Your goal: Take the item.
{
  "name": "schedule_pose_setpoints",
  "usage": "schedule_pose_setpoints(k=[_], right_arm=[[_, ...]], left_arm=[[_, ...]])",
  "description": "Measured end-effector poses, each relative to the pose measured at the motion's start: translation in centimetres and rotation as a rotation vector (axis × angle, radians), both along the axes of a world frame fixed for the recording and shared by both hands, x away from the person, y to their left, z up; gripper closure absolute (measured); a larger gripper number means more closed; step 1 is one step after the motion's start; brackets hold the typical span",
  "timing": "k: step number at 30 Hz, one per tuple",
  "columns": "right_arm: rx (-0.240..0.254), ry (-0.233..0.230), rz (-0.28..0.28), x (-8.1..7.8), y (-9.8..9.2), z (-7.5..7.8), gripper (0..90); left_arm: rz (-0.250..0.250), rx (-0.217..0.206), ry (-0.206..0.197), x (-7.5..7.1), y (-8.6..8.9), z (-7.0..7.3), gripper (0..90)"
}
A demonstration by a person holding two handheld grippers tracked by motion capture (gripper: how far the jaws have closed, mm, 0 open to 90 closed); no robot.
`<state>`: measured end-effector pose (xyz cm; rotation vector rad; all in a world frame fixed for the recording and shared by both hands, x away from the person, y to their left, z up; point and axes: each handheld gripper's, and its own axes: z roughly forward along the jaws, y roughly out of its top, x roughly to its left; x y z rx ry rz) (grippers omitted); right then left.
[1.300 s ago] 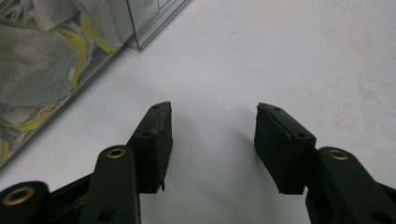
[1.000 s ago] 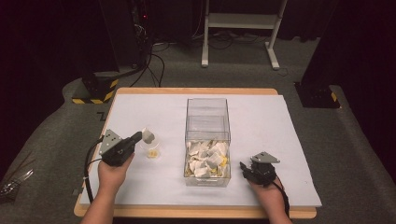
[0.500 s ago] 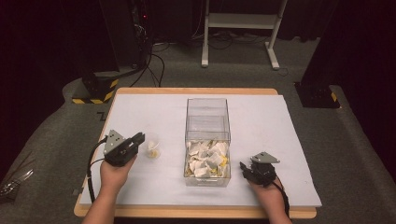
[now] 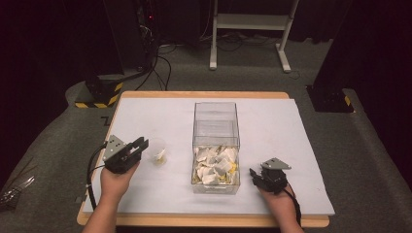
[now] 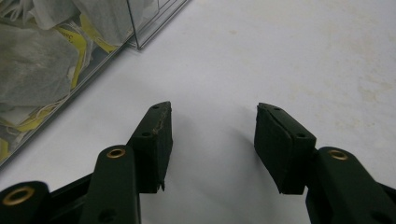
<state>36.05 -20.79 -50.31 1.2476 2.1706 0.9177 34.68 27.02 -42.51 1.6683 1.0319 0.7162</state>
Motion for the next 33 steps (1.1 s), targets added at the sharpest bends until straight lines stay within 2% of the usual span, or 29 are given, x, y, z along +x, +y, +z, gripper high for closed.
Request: schedule_pose_setpoints(k=[5,9,16,28,33], right_arm=[[-0.003,-0.003,0.002,0.0,0.0,0.0,46.7],[-0.003,-0.003,0.003,0.0,0.0,0.0,46.8],[-0.001,-0.001,0.002,0.0,0.0,0.0,46.7],[0.006,0.004,0.001,0.0,0.0,0.0,46.6],[0.005,0.004,0.001,0.0,0.0,0.0,46.5]], left_arm=[[-0.002,0.009,0.004,-0.3,0.2,0.0,70.2],[-0.001,-0.007,0.017,-0.6,0.5,-0.3,68.4],[-0.002,0.008,0.045,-1.1,0.8,-0.9,63.2],[0.014,0.007,0.057,-1.9,1.3,-1.7,59.2],[0.015,0.04,0.064,-2.3,1.5,-2.2,58.4]])
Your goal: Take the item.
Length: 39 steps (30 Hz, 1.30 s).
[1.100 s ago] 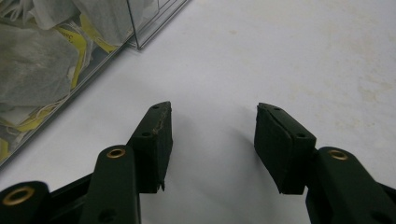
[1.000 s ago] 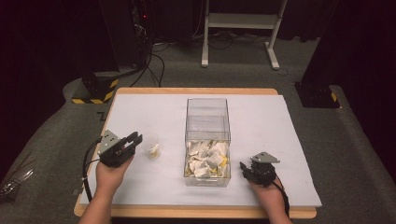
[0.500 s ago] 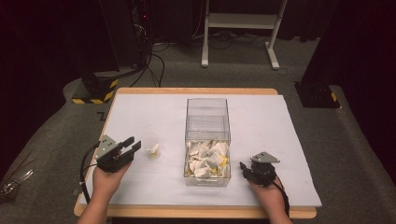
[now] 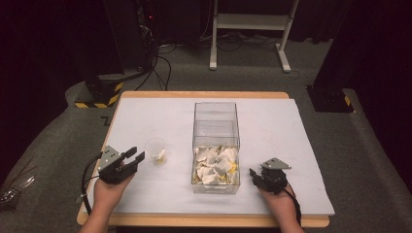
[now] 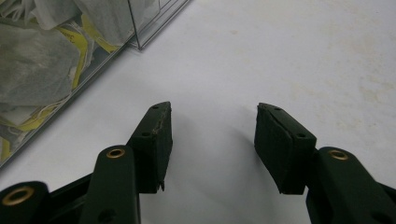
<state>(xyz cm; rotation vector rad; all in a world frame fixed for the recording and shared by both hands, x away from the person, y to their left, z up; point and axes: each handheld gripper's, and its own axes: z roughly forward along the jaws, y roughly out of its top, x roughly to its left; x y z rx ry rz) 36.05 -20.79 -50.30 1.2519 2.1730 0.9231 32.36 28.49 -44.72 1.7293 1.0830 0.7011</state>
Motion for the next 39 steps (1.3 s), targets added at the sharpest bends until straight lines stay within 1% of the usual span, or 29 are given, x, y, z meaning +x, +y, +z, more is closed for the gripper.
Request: schedule_pose_setpoints(k=[2,4,8,9,10,13,15,18,22,24,26,27,28,29,30,31,34,35,37,39], right_arm=[[0.001,0.0,0.001,0.0,0.0,0.0,46.4],[-0.005,-0.004,0.004,0.0,0.0,0.0,46.4],[0.002,0.001,0.002,0.0,0.0,0.0,46.3],[-0.006,-0.005,0.007,0.0,0.0,0.0,46.3],[-0.006,-0.005,0.007,0.0,0.0,0.0,46.3],[-0.003,-0.002,0.004,0.0,0.0,0.0,46.2],[0.002,0.001,0.002,0.0,0.0,0.0,46.2],[-0.005,-0.005,0.007,0.0,0.0,0.0,46.2],[0.006,0.004,0.001,0.0,0.0,0.0,46.1],[0.002,-0.002,0.003,-0.1,0.0,0.0,46.1],[0.003,-0.012,0.005,-0.1,0.0,0.0,45.9],[0.01,-0.026,0.011,-0.3,-0.1,0.2,44.9],[0.01,-0.026,0.011,-0.3,-0.1,0.2,44.9],[0.029,-0.036,0.011,-0.4,-0.1,0.4,44.3],[0.029,-0.036,0.011,-0.4,-0.1,0.4,44.3],[0.032,-0.046,0.02,-0.4,-0.2,0.5,43.8],[0.037,-0.069,0.028,-0.8,0.1,1.1,42.9],[0.045,-0.072,0.029,-0.9,0.1,1.3,42.8],[0.066,-0.083,0.035,-1.3,0.3,1.9,42.8],[0.071,-0.09,0.038,-1.4,0.3,2.1,42.8]], left_arm=[[-0.001,0.002,0.016,-0.2,0.1,-0.3,58.2],[-0.002,0.014,0.03,-0.4,0.2,-0.7,57.5],[0.01,0.017,0.043,-0.7,0.4,-1.5,56.2],[0.012,0.024,0.045,-0.8,0.5,-1.7,55.3],[0.013,0.024,0.055,-0.8,0.4,-2.0,55.3],[0.015,0.041,0.072,-0.9,0.4,-2.6,53.4],[0.015,0.045,0.09,-0.9,0.4,-3.2,52.2],[0.009,0.073,0.119,-0.8,0.4,-3.9,49.9],[0.017,0.09,0.158,-0.7,0.5,-4.8,47.7],[0.018,0.114,0.173,-0.6,0.5,-5.1,46.5],[0.02,0.119,0.189,-0.5,0.4,-5.4,45.2],[0.023,0.128,0.211,-0.4,0.4,-5.7,44.0],[0.023,0.128,0.211,-0.4,0.4,-5.7,43.3],[0.024,0.138,0.212,-0.3,0.4,-5.7,43.3],[0.025,0.139,0.213,-0.4,0.3,-5.7,43.3],[0.022,0.146,0.21,-0.3,0.3,-5.8,43.2],[0.022,0.171,0.245,0.0,0.0,-6.0,41.0],[0.025,0.172,0.255,0.1,0.0,-6.0,40.0],[0.028,0.166,0.261,0.2,0.1,-6.0,38.6],[0.029,0.163,0.263,0.2,0.1,-6.0,38.1]])
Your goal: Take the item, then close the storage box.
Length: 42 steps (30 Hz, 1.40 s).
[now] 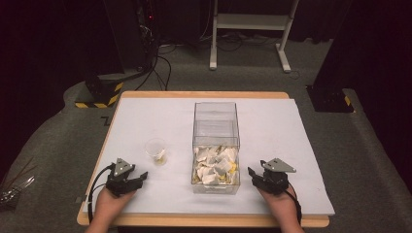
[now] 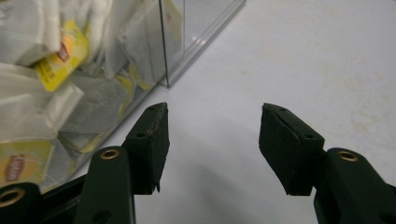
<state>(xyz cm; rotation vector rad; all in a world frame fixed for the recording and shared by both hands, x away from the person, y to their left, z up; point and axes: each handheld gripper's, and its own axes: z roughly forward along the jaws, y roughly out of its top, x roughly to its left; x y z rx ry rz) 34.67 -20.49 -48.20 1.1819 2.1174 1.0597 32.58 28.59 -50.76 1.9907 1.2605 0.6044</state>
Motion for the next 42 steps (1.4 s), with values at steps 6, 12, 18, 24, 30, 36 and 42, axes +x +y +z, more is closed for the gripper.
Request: schedule_pose_setpoints(k=[6,12,18,24,30,36,42], right_arm=[[0.034,-0.018,0.015,-0.5,0.1,0.9,41.7],[0.06,-0.047,0.044,-0.8,0.3,1.9,39.6],[0.078,-0.075,0.06,-1.4,0.5,2.8,38.6],[0.091,-0.098,0.06,-2.0,0.7,3.7,38.1],[0.103,-0.108,0.085,-2.5,1.1,4.3,37.9],[0.137,-0.109,0.101,-2.8,1.2,4.7,37.5],[0.143,-0.118,0.111,-3.4,1.2,5.0,36.8]], left_arm=[[0.0,-0.01,0.014,0.0,0.0,0.0,35.3],[0.0,-0.006,0.012,-0.1,0.0,0.0,32.5],[-0.002,-0.009,0.014,0.0,0.0,0.0,32.1],[-0.004,-0.009,0.014,-0.1,0.0,-0.1,31.7],[-0.002,-0.009,0.016,-0.1,-0.1,0.0,31.4],[0.0,-0.011,0.017,-0.1,-0.1,-0.1,31.2],[0.0,-0.01,0.016,-0.1,-0.1,-0.1,31.3]])
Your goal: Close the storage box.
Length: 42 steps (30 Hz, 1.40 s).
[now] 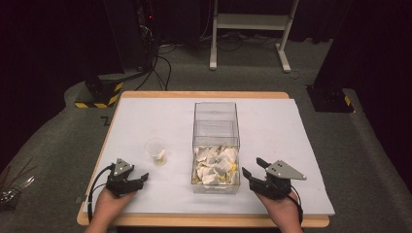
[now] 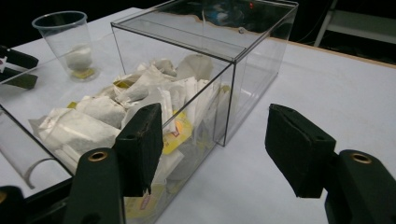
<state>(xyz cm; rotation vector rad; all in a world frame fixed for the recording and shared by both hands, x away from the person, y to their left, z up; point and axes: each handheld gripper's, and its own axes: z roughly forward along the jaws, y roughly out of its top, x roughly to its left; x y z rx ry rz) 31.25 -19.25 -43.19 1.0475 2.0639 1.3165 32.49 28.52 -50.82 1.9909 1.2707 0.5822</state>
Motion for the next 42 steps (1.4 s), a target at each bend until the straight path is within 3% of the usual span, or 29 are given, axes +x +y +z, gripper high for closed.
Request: schedule_pose_setpoints(k=[15,23,29,42], right_arm=[[0.022,-0.012,0.06,-1.9,1.3,0.7,32.5],[0.049,0.001,0.09,-2.3,1.8,0.5,24.8],[0.036,0.019,0.105,-2.5,2.4,0.0,20.9],[-0.006,0.066,0.13,-2.3,3.0,-1.7,23.0]], left_arm=[[0.0,-0.001,0.001,0.0,0.0,0.0,31.2],[-0.002,-0.002,0.003,0.1,0.0,0.0,31.0],[-0.002,-0.005,0.004,0.1,0.0,0.0,30.8],[-0.004,-0.006,0.004,0.1,0.0,0.0,30.5]])
